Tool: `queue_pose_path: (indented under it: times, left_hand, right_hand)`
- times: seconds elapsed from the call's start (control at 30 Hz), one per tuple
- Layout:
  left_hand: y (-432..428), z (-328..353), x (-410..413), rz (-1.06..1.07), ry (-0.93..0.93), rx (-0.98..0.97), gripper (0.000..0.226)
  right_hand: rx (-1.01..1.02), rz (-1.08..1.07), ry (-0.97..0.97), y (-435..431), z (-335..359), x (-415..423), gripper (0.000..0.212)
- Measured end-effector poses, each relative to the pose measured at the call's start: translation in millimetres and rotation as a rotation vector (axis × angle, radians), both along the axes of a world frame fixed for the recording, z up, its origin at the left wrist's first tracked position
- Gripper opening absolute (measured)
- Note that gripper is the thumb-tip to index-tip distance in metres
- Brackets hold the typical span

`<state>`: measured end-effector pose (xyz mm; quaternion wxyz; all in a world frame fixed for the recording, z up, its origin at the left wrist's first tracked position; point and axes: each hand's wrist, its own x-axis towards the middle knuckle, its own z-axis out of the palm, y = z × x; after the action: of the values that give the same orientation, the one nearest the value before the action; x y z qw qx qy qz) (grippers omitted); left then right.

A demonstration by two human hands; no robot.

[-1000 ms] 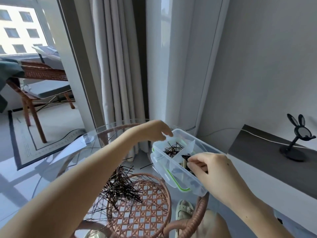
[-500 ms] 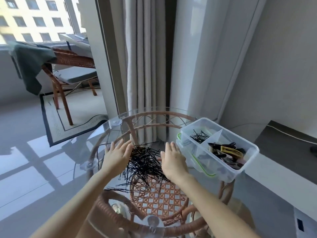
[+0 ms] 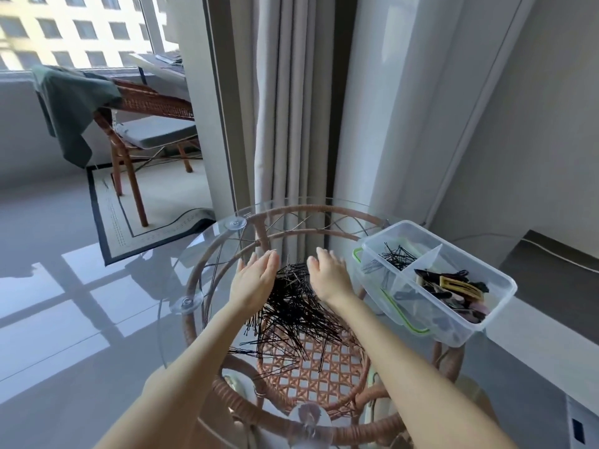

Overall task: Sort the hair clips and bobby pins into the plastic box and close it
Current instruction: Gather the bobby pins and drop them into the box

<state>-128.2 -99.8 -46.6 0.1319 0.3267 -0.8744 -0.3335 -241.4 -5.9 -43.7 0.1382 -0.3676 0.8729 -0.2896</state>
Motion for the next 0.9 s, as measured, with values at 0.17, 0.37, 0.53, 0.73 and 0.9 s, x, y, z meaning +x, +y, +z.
queue_pose_path:
  times: [0.17, 0.37, 0.53, 0.73, 0.9]
  left_hand:
    - [7.5, 3.9, 1.4, -0.08, 0.02, 0.142, 0.049]
    - [21.1, 11.6, 42.3, -0.24, 0.087, 0.34, 0.067]
    - [29.7, 15.7, 81.2, -0.022, -0.094, -0.163, 0.05]
    - [47.6, 13.1, 100.1, 0.082, -0.334, -0.252, 0.057]
    - [68.0, 17.7, 85.7, -0.004, -0.226, -0.141, 0.044]
  right_hand:
    - [-0.05, 0.241, -0.077, 9.4, -3.6, 17.1, 0.044]
    - [-0.092, 0.422, -0.187, 70.1, 8.1, 29.6, 0.053]
    - [-0.151, 0.173, -0.03, 128.3, 22.9, 33.0, 0.053]
    - [0.139, 0.052, 0.09, 143.1, 17.6, 54.5, 0.078]
    - [0.18, 0.16, 0.109, 113.1, 14.7, 73.4, 0.086]
